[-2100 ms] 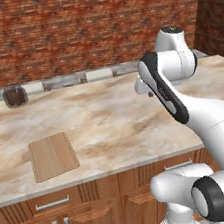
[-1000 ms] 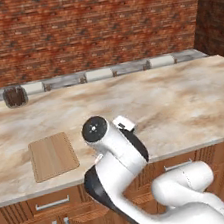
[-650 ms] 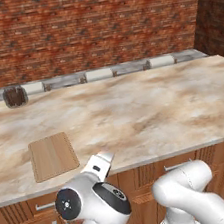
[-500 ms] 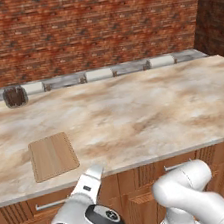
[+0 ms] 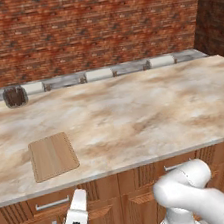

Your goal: Open the drawer on the left and place the cutting tools on the cutting board.

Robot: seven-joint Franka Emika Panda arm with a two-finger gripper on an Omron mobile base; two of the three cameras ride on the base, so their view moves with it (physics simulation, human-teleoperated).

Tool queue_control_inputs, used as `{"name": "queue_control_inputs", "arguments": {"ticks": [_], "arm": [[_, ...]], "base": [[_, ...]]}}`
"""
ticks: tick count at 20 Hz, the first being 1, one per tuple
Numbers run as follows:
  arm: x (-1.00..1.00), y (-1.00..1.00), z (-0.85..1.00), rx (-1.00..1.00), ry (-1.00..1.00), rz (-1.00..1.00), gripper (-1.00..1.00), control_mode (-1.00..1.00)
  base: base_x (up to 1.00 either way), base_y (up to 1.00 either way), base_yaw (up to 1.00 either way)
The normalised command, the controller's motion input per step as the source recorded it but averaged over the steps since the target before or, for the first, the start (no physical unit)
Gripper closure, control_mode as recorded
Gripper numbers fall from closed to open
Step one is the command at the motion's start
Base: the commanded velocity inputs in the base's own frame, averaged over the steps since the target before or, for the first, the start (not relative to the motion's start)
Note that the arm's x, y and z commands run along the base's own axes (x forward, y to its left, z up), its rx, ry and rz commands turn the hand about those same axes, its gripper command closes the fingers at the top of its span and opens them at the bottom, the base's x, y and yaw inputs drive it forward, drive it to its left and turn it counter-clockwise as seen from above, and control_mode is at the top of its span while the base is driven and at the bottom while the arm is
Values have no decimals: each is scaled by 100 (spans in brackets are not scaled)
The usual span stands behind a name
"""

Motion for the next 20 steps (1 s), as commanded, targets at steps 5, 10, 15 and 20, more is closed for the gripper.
{"name": "queue_control_inputs", "arguments": {"ticks": [5,10,15,20], "arm": [[25,42,-53,-11,-2,3,-100,-100],[9,46,-47,-15,6,4,-100,-100],[27,44,-44,-20,18,7,-100,-100],[44,10,-45,-6,2,8,-100,-100]], "base": [[0,0,0],[0,0,0],[0,0,0],[0,0,0]]}}
